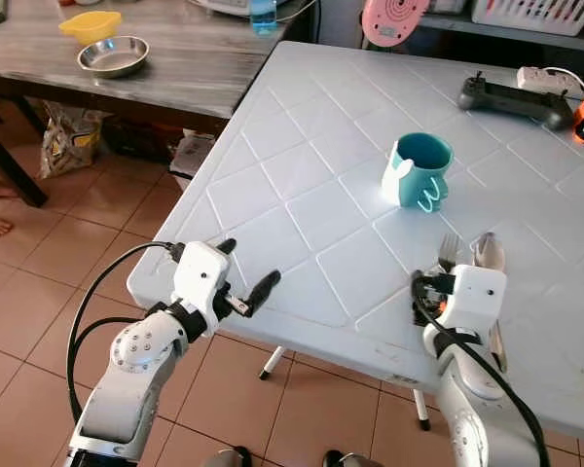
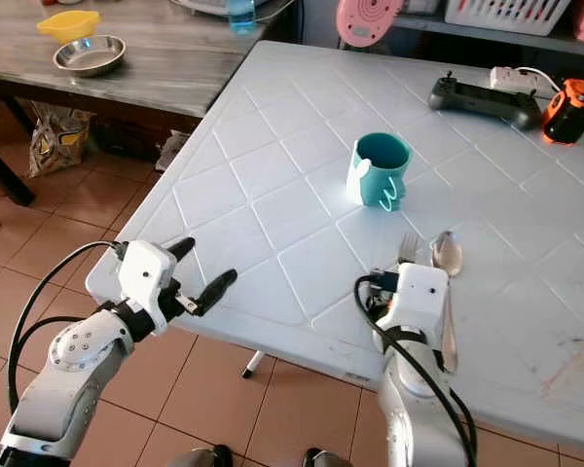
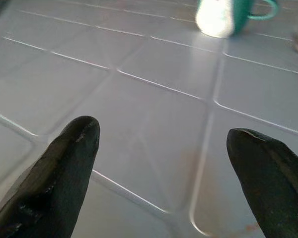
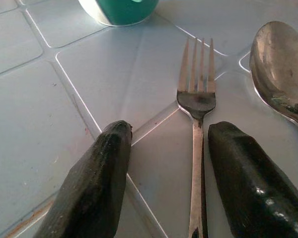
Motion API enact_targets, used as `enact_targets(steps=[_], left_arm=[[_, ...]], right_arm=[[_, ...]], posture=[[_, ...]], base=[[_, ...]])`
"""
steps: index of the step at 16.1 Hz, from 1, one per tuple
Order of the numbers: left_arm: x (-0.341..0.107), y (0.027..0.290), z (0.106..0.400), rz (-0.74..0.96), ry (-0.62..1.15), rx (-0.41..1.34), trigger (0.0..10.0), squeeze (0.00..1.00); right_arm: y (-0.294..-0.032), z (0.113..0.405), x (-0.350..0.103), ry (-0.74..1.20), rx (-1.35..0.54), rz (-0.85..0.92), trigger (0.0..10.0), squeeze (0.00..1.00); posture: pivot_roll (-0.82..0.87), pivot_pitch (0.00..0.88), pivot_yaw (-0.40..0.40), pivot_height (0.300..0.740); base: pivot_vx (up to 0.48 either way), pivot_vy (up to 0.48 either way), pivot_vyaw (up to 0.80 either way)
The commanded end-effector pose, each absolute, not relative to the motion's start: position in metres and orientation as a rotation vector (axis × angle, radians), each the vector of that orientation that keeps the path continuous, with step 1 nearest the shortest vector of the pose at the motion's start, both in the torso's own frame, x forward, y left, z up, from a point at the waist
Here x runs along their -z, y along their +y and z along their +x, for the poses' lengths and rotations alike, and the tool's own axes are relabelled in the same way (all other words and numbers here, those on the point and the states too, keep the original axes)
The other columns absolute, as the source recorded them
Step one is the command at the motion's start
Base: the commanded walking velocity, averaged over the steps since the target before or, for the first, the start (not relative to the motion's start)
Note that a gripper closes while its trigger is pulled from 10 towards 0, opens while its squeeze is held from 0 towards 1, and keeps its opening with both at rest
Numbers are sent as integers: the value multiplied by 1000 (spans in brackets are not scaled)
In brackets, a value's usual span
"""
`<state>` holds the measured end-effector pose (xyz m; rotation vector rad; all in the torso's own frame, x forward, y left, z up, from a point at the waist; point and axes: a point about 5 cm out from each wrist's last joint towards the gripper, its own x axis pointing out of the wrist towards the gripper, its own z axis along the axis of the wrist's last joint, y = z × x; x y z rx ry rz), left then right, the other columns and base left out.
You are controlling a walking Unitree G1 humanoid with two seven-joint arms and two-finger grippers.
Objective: Setting the table
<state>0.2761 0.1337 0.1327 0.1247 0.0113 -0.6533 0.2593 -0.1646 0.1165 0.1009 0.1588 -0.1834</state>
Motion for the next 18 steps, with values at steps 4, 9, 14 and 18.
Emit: enact_targets(steps=[4,9,14,18], left_arm=[[-135,123,259,34,40,881,10000,0],[-146,120,259,25,21,975,10000,0],[-152,118,258,45,23,1037,10000,0],[-150,116,258,38,38,1060,10000,0]], right_arm=[[-169,251,-91,296,220,123,0,0],[-169,249,-89,303,220,128,0,0],[-167,248,-88,313,227,159,0,0],[-166,245,-85,331,238,207,0,0]], posture=[[160,206,15,740],[158,210,20,740],[159,211,26,740],[154,212,25,740]], base=[[0,0,0],[0,0,0],[0,0,0],[0,0,0]])
